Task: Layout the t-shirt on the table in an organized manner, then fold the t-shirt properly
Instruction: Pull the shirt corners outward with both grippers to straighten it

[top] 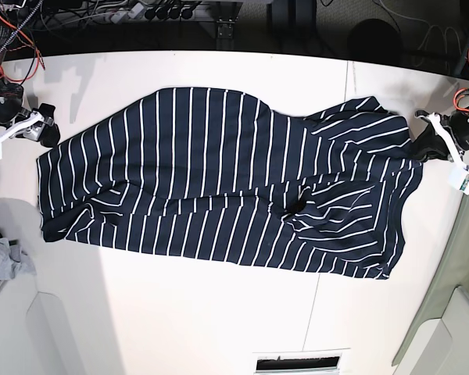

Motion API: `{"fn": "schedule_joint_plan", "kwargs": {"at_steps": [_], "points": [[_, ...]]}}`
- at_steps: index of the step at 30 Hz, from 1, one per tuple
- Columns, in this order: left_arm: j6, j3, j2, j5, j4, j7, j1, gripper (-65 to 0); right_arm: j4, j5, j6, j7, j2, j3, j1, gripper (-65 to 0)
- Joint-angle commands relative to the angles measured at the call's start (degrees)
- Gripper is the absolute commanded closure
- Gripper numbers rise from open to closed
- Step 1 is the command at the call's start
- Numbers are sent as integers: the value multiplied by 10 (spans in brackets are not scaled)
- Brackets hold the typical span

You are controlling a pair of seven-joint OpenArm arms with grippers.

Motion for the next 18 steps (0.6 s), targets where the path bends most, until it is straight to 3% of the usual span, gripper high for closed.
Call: {"fn": "schedule_joint_plan", "kwargs": {"at_steps": [1, 6, 9, 14, 16, 18], "points": [[-3, -6, -7, -11, 8, -10, -5, 0, 8, 9, 1, 14, 8, 2, 8, -443], [-3, -6, 9, -10, 8, 8, -5, 0, -1, 17, -10, 26, -3, -31, 10, -443], [-3, -6, 10, -10, 8, 9, -4, 0, -23, 6, -37, 42, -24, -57, 12, -443], [-3, -6, 10, -11, 8, 14, -4, 0, -62, -3, -42, 61, -59, -78, 16, -435], [-3, -6, 10, -11, 8, 18, -4, 0, -63, -6, -43, 61, -69, -78, 18, -326], [-3, -6, 10, -11, 8, 28, -4, 0, -61, -6, -42, 62, -72, -78, 19, -156]]}}
